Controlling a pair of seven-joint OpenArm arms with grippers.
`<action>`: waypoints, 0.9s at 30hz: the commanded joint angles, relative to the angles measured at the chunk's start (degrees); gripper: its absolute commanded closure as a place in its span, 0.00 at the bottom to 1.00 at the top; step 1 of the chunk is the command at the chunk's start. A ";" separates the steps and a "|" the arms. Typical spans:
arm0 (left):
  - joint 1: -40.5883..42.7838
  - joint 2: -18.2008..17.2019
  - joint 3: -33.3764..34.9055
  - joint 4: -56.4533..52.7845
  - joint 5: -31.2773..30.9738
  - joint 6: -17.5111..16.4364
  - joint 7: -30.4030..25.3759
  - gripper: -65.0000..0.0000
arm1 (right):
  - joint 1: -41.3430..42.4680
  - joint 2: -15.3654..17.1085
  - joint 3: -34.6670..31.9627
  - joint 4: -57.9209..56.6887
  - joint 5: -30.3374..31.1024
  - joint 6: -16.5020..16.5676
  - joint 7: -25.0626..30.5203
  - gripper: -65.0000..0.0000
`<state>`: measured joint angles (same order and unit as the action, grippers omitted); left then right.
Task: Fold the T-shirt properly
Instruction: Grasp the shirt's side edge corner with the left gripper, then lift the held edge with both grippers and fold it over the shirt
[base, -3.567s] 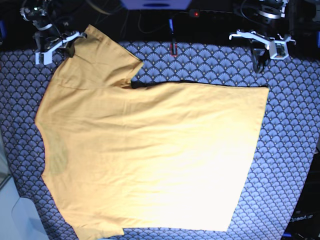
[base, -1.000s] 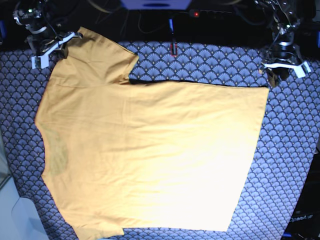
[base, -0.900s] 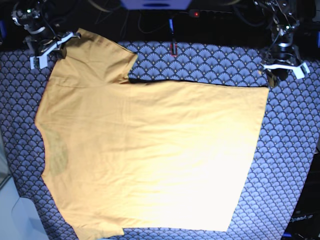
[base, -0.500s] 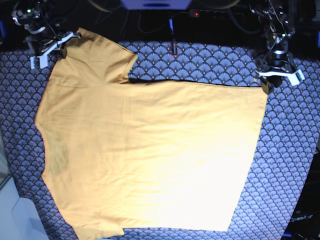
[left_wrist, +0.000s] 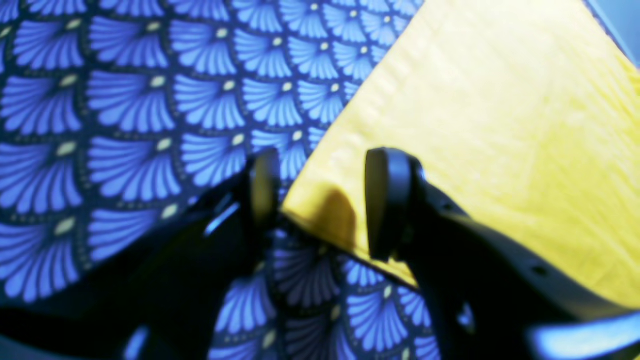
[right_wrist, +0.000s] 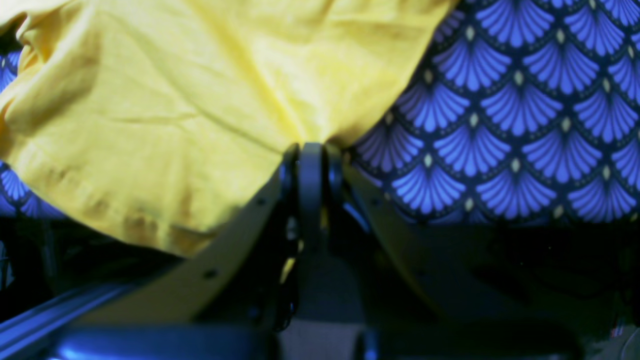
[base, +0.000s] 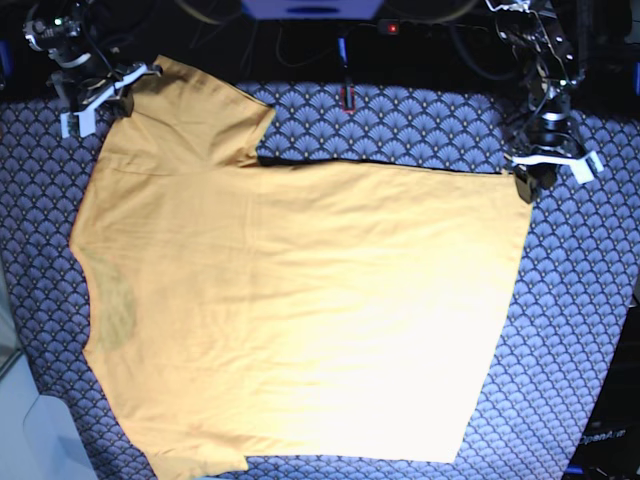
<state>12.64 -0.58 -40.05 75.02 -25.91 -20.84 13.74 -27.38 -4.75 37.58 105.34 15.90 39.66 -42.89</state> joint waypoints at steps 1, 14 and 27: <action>0.15 -0.17 -0.08 0.27 0.11 0.14 1.16 0.58 | -0.36 0.67 0.26 0.90 0.76 0.34 0.83 1.00; 0.85 0.27 -0.08 0.80 -0.15 0.05 1.16 0.68 | 0.17 1.46 0.26 0.99 0.76 0.34 -1.81 1.00; 1.03 0.18 -0.08 2.38 -0.24 0.05 1.25 0.97 | -0.10 1.46 0.26 0.99 0.76 0.34 -1.55 1.00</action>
<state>13.47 -0.14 -40.05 76.47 -25.93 -20.60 15.44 -27.20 -3.81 37.58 105.34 15.92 39.66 -45.41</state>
